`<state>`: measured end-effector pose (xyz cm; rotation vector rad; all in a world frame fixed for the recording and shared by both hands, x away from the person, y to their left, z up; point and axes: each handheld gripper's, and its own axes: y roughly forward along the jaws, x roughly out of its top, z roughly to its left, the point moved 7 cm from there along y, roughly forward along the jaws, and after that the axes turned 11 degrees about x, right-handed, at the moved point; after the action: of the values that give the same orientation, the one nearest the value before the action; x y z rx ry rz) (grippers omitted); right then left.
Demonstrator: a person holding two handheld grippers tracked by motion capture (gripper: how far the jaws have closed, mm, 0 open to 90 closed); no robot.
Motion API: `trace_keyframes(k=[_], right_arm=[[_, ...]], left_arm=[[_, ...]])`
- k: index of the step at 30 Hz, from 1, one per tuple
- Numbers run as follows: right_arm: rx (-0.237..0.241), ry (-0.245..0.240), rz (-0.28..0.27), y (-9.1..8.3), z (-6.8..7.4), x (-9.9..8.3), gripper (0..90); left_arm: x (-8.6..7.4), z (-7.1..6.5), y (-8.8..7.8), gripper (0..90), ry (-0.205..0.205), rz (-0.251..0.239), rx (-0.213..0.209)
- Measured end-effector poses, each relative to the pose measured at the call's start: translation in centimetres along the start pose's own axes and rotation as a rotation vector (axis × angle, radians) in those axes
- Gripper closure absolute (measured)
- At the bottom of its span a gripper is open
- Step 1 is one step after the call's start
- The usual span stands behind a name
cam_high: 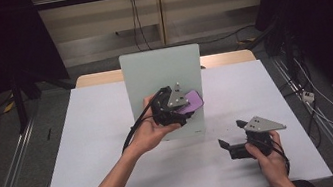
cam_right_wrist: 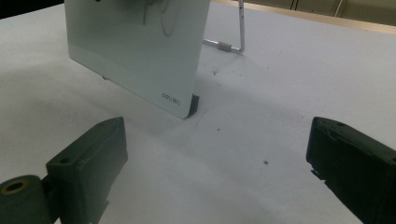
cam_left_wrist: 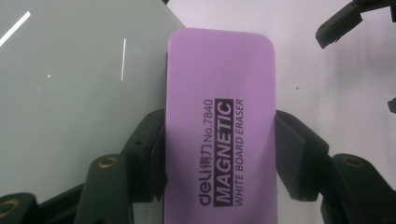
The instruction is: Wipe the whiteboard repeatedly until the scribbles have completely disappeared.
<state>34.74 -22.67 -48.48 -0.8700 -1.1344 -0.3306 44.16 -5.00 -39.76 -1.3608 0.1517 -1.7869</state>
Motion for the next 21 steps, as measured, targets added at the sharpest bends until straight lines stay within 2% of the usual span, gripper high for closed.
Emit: trace_keyframes(k=[4, 5, 11, 15, 17, 21], right_arm=[[0.000, 0.002, 0.000, 0.0, 0.0, 0.0, 5.6], [0.000, 0.002, 0.001, 0.0, 0.0, 0.0, 5.6], [0.001, 0.002, 0.000, 0.0, 0.0, 0.0, 5.6], [0.000, 0.002, 0.001, 0.0, 0.0, 0.0, 5.6], [0.000, 0.002, 0.000, 0.0, 0.0, 0.0, 5.6], [-0.001, 0.007, 0.002, 0.1, 0.0, 0.0, 5.6]], left_arm=[[0.3, 0.4, -0.2, 41.0, 0.007, -0.002, 0.006], [0.4, 0.6, -0.4, 41.0, -0.003, -0.006, 0.011], [1.7, 3.0, -1.8, 40.9, -0.030, -0.034, 0.064], [2.1, 4.5, -2.8, 40.9, -0.061, -0.062, 0.088], [2.2, 4.9, -3.1, 40.9, -0.068, -0.070, 0.097], [1.9, 4.7, -3.0, 40.9, -0.071, -0.057, 0.094]])
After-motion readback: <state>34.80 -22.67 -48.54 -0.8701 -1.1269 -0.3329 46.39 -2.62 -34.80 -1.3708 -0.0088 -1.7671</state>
